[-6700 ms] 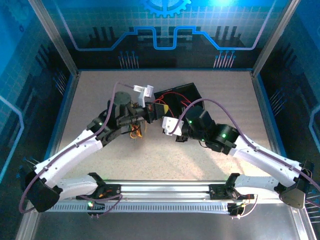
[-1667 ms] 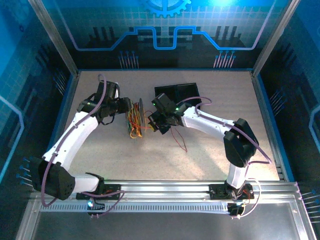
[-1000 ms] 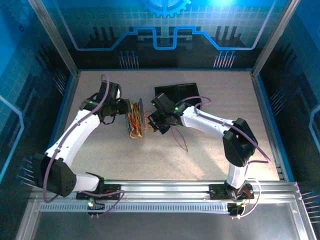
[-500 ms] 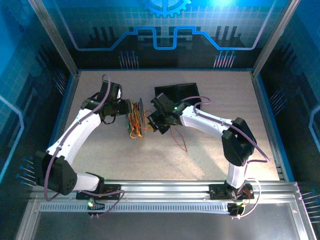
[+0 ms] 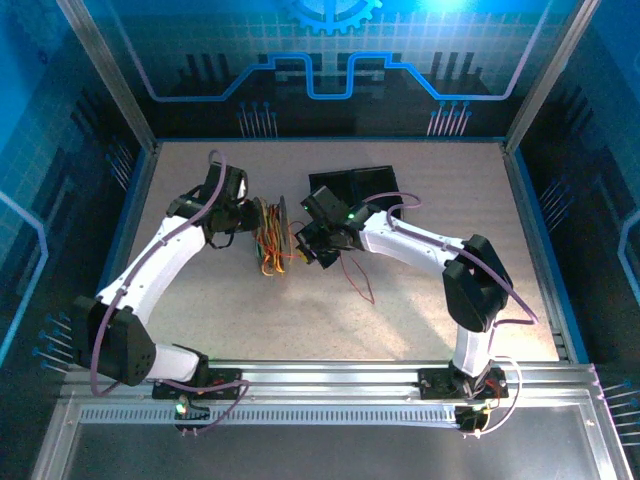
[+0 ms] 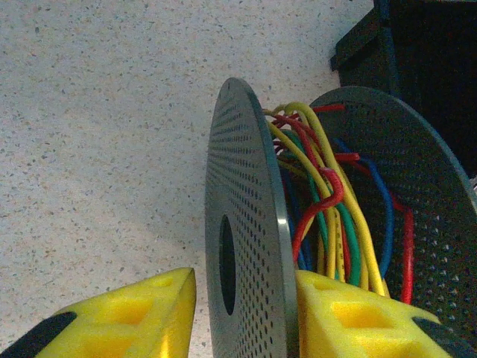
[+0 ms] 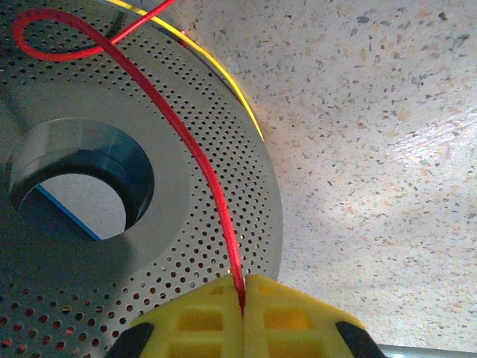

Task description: Wrap the cables

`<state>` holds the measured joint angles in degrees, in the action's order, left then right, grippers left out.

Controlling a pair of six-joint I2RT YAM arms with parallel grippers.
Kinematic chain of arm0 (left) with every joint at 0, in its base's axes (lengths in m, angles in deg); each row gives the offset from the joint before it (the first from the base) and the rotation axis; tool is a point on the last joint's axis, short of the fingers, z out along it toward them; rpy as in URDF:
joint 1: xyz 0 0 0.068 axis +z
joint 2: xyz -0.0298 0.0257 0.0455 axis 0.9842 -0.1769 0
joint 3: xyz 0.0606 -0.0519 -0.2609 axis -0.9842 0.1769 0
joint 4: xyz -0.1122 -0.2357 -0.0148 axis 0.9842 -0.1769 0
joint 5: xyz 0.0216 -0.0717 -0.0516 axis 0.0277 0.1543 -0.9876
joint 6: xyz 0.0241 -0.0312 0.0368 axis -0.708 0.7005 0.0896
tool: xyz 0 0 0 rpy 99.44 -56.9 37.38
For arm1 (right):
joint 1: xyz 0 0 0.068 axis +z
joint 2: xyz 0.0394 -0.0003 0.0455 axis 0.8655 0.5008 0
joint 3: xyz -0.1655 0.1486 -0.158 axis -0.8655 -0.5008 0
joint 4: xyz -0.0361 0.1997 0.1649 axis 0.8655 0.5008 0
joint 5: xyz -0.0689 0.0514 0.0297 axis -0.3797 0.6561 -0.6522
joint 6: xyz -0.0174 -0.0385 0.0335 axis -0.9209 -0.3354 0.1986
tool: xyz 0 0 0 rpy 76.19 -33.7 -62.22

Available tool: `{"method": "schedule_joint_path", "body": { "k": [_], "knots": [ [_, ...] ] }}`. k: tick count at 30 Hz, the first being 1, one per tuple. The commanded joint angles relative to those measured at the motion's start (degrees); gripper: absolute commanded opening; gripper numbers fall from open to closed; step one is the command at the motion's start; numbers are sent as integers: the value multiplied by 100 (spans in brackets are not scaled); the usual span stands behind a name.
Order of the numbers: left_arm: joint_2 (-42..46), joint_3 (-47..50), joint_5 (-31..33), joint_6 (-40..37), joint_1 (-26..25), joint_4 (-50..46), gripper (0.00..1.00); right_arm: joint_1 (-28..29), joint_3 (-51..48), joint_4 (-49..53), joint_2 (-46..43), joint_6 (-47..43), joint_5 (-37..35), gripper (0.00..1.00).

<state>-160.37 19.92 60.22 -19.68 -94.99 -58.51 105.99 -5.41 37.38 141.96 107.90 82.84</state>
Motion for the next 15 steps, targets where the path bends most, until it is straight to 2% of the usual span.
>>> {"method": "schedule_joint_path", "body": {
  "k": [1,11,15],
  "knots": [
    [-141,116,23,-131,-63,-105,37,-72,147,139,132,-39,110,0],
    [-261,160,84,-111,-208,-38,23,-70,115,96,168,-39,162,0],
    [-301,143,105,-100,-262,-30,10,-85,120,95,184,-37,181,0]
  ]
}}
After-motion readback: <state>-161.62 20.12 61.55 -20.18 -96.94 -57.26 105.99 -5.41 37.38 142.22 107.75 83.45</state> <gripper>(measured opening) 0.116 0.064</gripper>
